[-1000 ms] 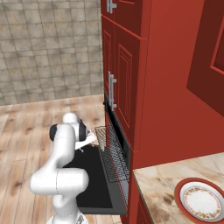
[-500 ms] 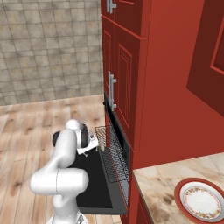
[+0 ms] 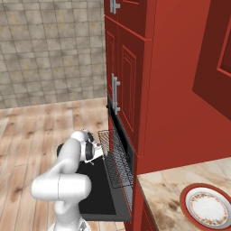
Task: Place the fish on the top rack of the oven, and slide the tray back inside. Close the oven door.
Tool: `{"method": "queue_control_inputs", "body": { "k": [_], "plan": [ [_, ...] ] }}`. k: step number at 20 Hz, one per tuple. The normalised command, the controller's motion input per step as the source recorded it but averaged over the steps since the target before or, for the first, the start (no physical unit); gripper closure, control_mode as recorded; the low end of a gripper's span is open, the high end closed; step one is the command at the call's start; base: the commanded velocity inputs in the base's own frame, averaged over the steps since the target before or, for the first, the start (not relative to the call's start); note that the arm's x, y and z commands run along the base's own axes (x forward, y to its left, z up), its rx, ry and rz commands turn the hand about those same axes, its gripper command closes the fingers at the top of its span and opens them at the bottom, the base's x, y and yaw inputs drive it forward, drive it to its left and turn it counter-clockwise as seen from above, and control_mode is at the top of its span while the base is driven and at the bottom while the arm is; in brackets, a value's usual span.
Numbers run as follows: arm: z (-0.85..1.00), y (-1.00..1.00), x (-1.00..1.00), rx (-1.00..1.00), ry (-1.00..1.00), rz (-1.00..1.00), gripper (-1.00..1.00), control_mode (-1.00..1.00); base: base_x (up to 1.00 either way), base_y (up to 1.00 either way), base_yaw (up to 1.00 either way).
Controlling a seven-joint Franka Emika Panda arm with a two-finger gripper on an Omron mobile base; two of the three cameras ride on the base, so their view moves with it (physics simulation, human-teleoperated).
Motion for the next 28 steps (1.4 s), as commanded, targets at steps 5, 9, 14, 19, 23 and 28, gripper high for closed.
{"method": "queue_control_inputs", "body": {
  "k": [5, 9, 14, 19, 23, 28],
  "plan": [
    [-0.15, -0.04, 0.00, 0.00, -0.10, 0.00, -1.00, -1.00, 0.00, 0.00, 0.00],
    [-0.20, 0.00, 0.04, 0.00, -0.03, 0.00, -1.00, -1.00, 0.00, 0.00, 0.00],
    [-0.05, -0.02, 0.01, 0.00, -0.06, 0.00, -1.00, -1.00, 0.00, 0.00, 0.00],
    [0.00, -0.03, -0.07, 0.00, -0.20, 0.01, -1.00, -1.00, 0.00, 0.00, 0.00],
    [0.00, 0.00, -0.24, 0.00, -0.26, 0.04, -1.00, -1.00, 0.00, 0.00, 0.00],
    [0.00, 0.00, -0.28, 0.00, -0.22, 0.05, -1.00, -1.00, 0.00, 0.00, 0.00]
  ]
}}
